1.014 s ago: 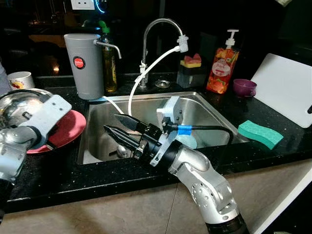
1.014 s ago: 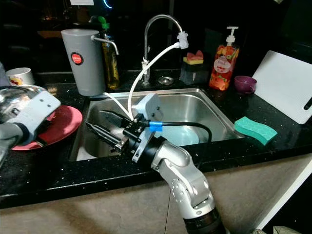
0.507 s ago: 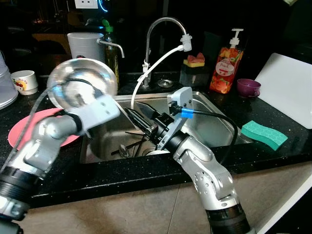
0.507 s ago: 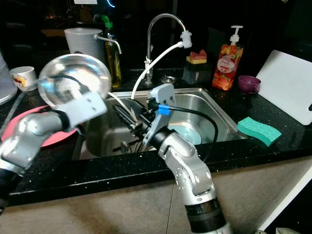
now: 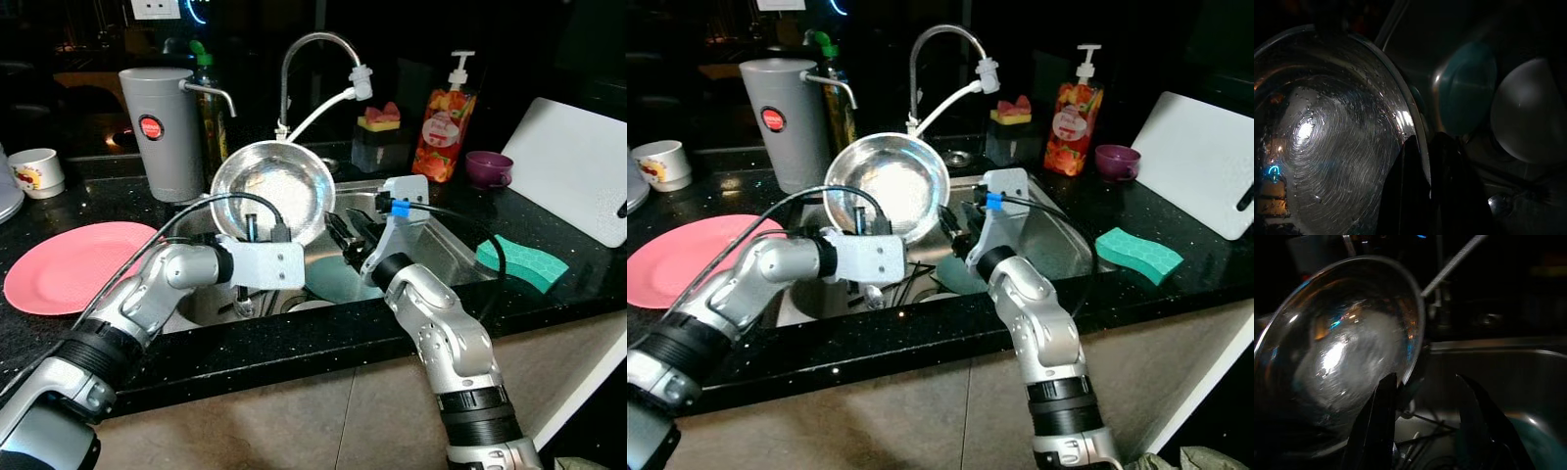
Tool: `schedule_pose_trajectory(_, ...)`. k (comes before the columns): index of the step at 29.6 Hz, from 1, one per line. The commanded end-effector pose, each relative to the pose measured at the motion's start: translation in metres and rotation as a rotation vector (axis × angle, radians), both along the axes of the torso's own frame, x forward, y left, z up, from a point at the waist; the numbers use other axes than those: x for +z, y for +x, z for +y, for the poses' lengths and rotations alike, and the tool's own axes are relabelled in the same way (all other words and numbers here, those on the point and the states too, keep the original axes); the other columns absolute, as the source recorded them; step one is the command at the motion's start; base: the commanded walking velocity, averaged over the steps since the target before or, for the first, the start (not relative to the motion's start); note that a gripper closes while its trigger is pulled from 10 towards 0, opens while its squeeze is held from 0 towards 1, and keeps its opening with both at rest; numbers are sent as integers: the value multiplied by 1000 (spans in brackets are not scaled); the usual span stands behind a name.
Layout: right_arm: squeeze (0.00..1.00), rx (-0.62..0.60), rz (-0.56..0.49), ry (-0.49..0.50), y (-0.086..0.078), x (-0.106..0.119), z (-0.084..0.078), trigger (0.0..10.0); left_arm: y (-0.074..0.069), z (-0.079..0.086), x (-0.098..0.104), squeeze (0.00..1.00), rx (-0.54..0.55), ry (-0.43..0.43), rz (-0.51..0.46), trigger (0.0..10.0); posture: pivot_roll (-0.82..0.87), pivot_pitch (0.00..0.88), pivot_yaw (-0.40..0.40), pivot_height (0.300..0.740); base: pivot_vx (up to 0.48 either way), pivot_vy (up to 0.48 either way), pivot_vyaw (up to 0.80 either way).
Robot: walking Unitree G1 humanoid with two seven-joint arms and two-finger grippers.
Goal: Kitchen organization
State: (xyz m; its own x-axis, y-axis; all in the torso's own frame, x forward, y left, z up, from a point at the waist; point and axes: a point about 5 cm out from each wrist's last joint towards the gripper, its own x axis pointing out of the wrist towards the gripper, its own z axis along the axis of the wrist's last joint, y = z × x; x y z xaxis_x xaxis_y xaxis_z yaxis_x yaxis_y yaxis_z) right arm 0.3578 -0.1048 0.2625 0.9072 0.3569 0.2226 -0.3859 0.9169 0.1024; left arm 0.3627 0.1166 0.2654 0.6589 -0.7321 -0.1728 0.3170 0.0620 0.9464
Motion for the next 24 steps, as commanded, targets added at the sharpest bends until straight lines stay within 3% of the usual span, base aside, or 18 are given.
schedule_pose_trajectory(1,0,-83,74,3,8,-9,-8,10000,-2,-4,11,0,-30,1,-90,10000,90,76,4,740,0,0,0)
schedule_pose_trajectory(13,0,-72,152,79,19,-11,-2,10000,-16,-14,20,0,-151,0,-315,10000,119,66,-22,740,0,0,0)
schedule_pose_trajectory(15,0,-27,189,118,21,-12,3,10000,-19,-16,18,0,-183,45,-379,10000,120,66,-24,740,0,0,0)
schedule_pose_trajectory(21,0,73,218,196,20,-9,12,10000,-20,-16,13,0,-201,75,-435,10000,122,64,-27,740,0,0,0)
schedule_pose_trajectory(22,0,65,215,192,21,-9,11,3490,-20,-15,12,0,-199,76,-434,10000,122,64,-27,740,0,0,0)
schedule_pose_trajectory(23,0,60,214,193,21,-9,11,1098,-19,-15,12,0,-198,76,-435,10000,122,64,-27,740,0,0,0)
schedule_pose_trajectory(24,0,57,213,194,21,-9,10,1098,-19,-15,11,0,-197,77,-436,10000,119,62,-26,740,0,0,0)
